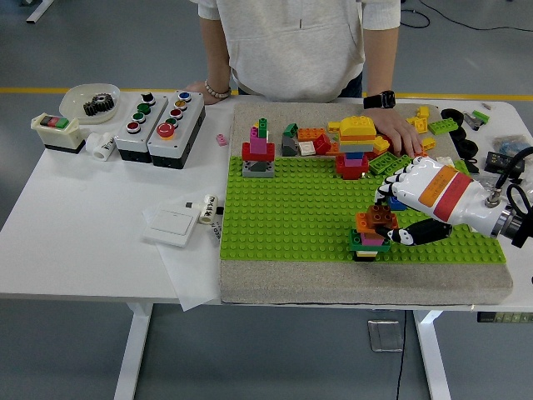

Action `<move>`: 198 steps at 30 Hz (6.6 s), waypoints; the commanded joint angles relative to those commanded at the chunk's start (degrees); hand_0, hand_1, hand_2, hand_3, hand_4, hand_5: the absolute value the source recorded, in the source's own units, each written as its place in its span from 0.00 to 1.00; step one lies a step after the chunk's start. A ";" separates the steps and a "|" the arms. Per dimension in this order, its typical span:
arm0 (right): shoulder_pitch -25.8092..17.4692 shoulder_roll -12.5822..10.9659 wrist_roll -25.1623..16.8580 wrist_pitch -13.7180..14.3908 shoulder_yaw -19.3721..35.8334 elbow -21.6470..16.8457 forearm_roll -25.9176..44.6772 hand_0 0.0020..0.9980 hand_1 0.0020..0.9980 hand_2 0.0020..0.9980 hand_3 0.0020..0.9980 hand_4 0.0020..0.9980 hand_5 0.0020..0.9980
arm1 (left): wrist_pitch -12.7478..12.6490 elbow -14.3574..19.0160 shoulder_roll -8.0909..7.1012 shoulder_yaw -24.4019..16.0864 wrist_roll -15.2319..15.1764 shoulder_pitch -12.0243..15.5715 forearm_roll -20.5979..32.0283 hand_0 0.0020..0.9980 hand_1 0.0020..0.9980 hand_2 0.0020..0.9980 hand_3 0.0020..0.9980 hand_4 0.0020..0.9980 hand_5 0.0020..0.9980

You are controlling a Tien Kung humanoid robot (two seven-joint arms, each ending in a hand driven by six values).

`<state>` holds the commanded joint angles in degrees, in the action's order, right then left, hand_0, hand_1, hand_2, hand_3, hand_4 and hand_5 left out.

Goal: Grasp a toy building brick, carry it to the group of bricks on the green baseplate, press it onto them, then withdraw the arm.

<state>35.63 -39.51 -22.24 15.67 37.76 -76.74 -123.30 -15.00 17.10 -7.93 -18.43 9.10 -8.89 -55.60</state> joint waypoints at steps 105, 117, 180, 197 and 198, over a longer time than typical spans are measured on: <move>-17.71 -1.55 1.05 2.11 14.74 -15.34 4.78 0.64 0.60 0.67 0.62 0.85 0.56 | 0.13 -0.05 0.12 -0.53 0.22 0.25 -1.39 0.68 0.60 0.74 0.65 0.75 0.64; -17.64 -1.38 1.30 1.94 14.74 -14.41 4.30 0.59 0.56 0.64 0.61 0.84 0.56 | 0.16 -0.04 0.07 -0.39 0.15 0.06 -1.30 0.68 0.60 0.74 0.65 0.75 0.64; -17.98 -0.41 1.09 3.24 13.10 -10.43 2.02 0.58 0.55 0.61 0.60 0.81 0.52 | 0.99 0.03 0.01 -0.75 0.41 0.14 -2.03 0.68 0.61 0.75 0.66 0.75 0.65; -19.11 0.27 0.43 7.39 13.40 -9.73 0.41 0.59 0.56 0.61 0.59 0.81 0.51 | 1.47 0.09 0.02 -0.85 0.53 0.08 -2.46 0.69 0.61 0.75 0.66 0.75 0.65; -19.13 0.31 0.39 7.56 13.42 -9.68 0.28 0.59 0.56 0.61 0.59 0.81 0.51 | 1.47 0.09 0.02 -0.83 0.53 0.05 -2.43 0.69 0.61 0.75 0.66 0.75 0.65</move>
<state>16.50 -39.20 -21.85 23.22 51.18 -86.42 -123.02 -13.53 17.19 -7.92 -19.26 9.62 -8.84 -58.03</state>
